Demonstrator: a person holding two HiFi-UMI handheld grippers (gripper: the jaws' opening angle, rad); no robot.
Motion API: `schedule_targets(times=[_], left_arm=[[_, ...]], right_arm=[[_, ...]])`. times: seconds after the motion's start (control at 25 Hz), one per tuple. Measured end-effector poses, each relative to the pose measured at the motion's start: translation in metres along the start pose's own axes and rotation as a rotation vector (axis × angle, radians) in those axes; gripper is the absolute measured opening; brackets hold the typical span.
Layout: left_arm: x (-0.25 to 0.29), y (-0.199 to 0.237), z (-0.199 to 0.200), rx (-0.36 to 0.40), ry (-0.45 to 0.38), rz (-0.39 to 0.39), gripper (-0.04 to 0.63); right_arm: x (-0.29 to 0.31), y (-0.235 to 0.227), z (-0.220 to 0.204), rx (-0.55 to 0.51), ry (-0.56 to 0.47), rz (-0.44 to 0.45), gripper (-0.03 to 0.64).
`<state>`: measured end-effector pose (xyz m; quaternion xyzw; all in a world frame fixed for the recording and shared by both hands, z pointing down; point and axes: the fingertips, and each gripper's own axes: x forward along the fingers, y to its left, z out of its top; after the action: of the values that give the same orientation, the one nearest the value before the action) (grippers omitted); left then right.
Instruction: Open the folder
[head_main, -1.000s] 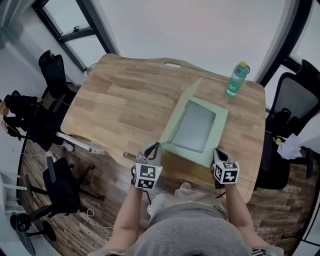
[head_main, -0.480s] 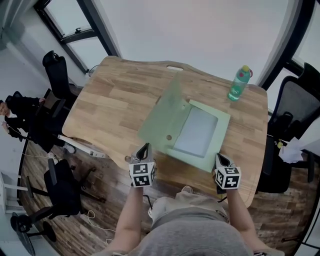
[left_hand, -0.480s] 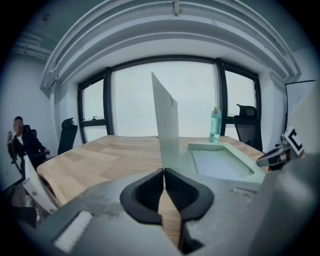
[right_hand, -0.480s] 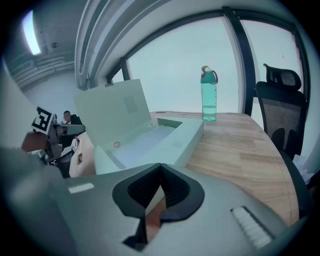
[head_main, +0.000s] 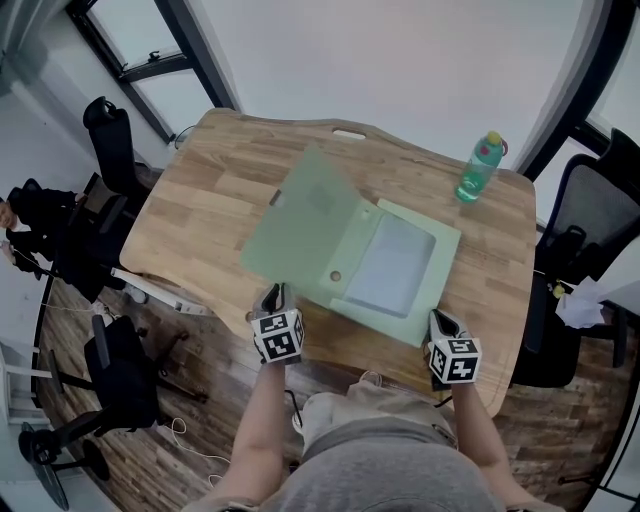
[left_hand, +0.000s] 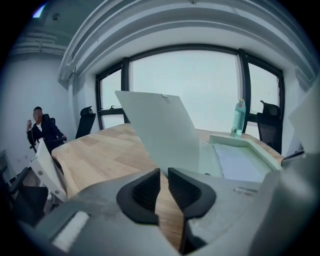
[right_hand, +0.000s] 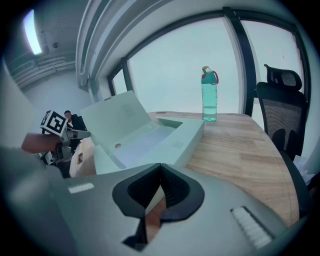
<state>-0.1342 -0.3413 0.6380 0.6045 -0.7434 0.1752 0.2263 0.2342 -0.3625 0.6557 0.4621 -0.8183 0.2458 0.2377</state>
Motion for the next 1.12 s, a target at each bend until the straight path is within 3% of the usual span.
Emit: schedule_targets(times=[0.32,0.56,0.84,1.12], left_arm=[[0.023,0.02,-0.022,-0.062,0.078,0.077,0.107],[0.043,0.03,-0.04,-0.04,0.144,0.109,0.112],[0.056,0.03,-0.057,-0.04,0.229,0.103,0.115],[0.064,0.031,-0.061,-0.009,0.262,0.086,0.121]], right_arm=[[-0.002,-0.001,0.0,-0.01,0.009,-0.001,0.002],[0.0,0.0,0.001,-0.016,0.014,-0.005,0.002],[0.0,0.001,0.001,-0.012,0.015,-0.017,0.002],[0.0,0.001,0.001,-0.008,0.019,-0.034,0.002]])
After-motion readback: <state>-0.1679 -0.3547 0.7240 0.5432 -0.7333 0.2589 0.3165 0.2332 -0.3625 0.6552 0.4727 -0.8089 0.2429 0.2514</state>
